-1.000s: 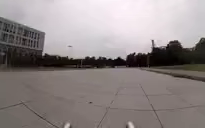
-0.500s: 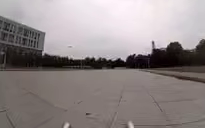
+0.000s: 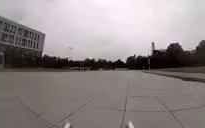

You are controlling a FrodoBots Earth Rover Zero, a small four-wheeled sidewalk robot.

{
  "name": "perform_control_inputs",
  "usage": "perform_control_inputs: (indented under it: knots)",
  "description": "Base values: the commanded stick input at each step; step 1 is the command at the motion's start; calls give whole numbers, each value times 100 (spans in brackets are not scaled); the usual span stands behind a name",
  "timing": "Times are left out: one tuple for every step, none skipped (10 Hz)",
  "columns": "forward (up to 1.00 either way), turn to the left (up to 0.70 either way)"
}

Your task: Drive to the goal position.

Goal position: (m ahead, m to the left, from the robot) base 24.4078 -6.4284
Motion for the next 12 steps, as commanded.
perform_control_inputs:
  knots:
    - [85,-34]
    - [85,-34]
    - [85,-19]
    - [85,-2]
    - [85,0]
    - [85,0]
    - [85,0]
    - [85,0]
    - [85,0]
    - [85,0]
    - [85,0]
    - [85,0]
